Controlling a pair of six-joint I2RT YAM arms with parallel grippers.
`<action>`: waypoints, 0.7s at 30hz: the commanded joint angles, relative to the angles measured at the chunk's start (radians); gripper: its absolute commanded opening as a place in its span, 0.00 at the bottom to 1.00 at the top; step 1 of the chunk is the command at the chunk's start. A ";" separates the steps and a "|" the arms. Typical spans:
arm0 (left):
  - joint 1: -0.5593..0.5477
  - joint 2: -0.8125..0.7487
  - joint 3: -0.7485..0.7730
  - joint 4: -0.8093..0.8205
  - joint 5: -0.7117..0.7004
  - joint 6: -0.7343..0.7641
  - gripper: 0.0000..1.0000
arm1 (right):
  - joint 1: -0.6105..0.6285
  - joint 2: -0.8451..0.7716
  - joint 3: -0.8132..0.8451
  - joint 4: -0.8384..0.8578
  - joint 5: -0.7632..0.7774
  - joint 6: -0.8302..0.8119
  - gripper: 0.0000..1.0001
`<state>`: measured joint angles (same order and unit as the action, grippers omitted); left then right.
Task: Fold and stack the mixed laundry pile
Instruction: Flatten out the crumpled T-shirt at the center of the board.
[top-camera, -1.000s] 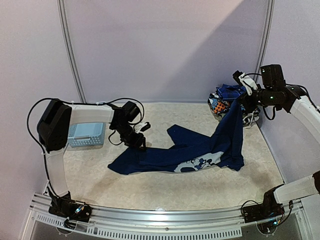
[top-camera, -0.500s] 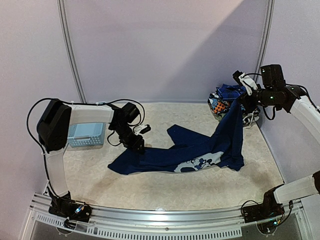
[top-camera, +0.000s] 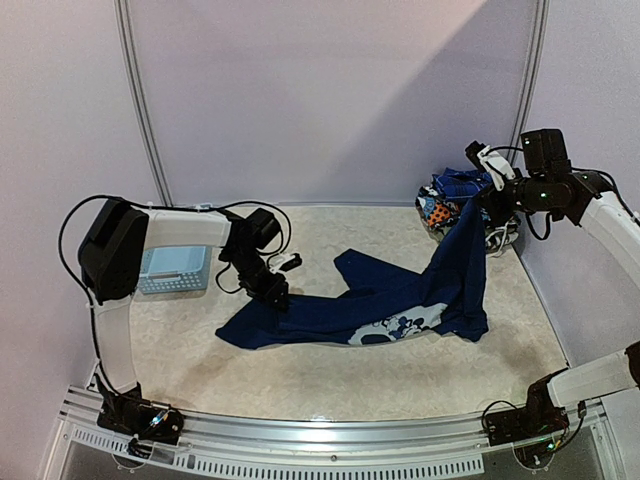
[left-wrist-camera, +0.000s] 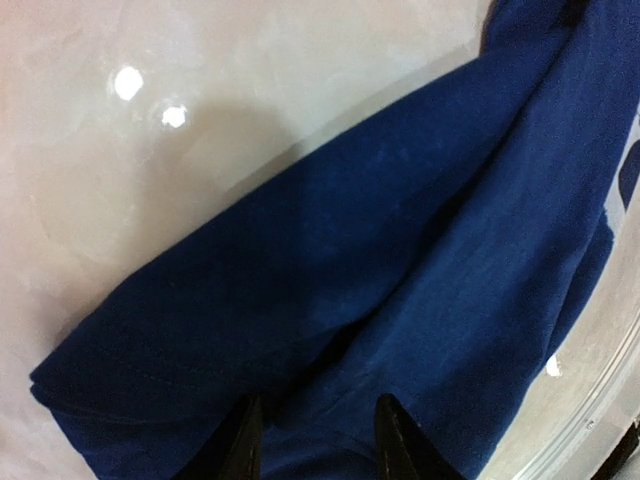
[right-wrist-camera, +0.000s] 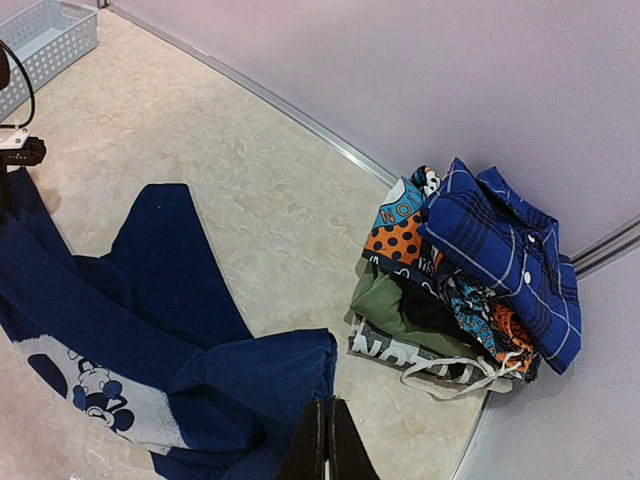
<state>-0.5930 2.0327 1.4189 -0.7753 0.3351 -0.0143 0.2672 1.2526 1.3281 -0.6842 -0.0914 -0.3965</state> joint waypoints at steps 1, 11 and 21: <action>-0.008 0.024 0.023 -0.009 0.057 0.014 0.38 | -0.005 -0.003 -0.012 0.002 -0.013 0.010 0.00; -0.013 0.004 0.014 -0.006 0.082 0.014 0.25 | -0.004 -0.003 -0.013 0.006 -0.016 0.011 0.00; -0.014 -0.064 0.053 -0.039 0.011 0.045 0.08 | -0.005 0.001 -0.010 0.011 0.011 -0.002 0.00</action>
<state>-0.5957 2.0415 1.4250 -0.7795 0.3920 -0.0029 0.2672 1.2526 1.3262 -0.6842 -0.0906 -0.3965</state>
